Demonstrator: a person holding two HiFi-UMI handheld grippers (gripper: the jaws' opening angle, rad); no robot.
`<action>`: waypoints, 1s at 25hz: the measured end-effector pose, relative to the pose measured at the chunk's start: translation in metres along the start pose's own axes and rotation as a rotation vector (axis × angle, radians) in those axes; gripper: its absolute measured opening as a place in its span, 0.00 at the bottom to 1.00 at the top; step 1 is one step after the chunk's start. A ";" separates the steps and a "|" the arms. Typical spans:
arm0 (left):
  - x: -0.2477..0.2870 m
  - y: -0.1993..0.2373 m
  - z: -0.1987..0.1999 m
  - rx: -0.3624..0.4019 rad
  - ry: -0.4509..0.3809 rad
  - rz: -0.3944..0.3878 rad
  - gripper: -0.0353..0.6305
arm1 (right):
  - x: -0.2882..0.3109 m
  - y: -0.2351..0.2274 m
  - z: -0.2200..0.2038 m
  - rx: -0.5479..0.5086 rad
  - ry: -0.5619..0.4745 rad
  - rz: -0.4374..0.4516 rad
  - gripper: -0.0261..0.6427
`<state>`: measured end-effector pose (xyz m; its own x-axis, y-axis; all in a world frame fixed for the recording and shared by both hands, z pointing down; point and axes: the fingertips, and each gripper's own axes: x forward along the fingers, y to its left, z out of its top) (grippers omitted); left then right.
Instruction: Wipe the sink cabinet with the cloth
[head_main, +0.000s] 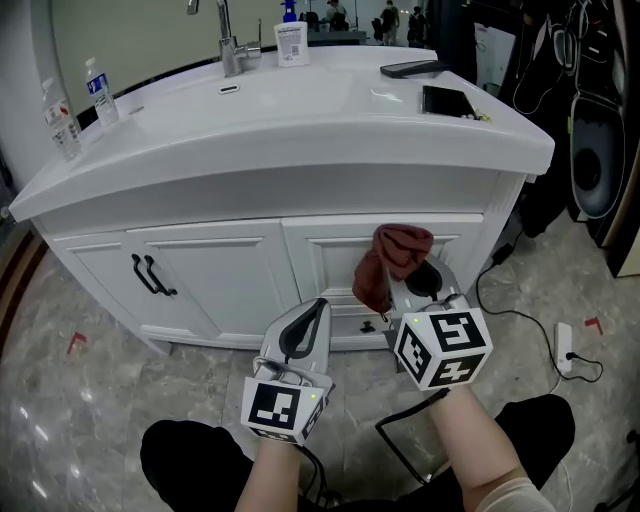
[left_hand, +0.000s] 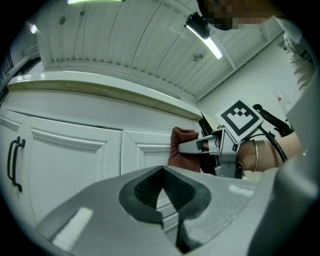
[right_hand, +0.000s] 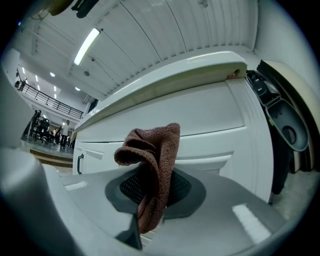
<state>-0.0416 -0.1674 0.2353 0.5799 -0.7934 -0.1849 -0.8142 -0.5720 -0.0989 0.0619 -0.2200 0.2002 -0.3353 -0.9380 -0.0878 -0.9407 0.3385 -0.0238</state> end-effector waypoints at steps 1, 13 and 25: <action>0.001 -0.004 0.000 0.000 0.004 -0.008 0.05 | -0.003 -0.006 0.001 -0.001 0.000 -0.009 0.17; 0.005 -0.038 -0.018 -0.044 0.020 -0.070 0.05 | -0.047 -0.088 0.005 0.042 0.021 -0.237 0.16; -0.025 -0.011 -0.043 -0.024 0.086 -0.004 0.05 | -0.009 0.045 -0.030 0.065 0.071 0.068 0.16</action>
<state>-0.0458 -0.1499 0.2829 0.5843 -0.8054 -0.1000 -0.8115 -0.5793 -0.0760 0.0213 -0.1990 0.2301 -0.4029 -0.9150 -0.0210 -0.9112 0.4032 -0.0844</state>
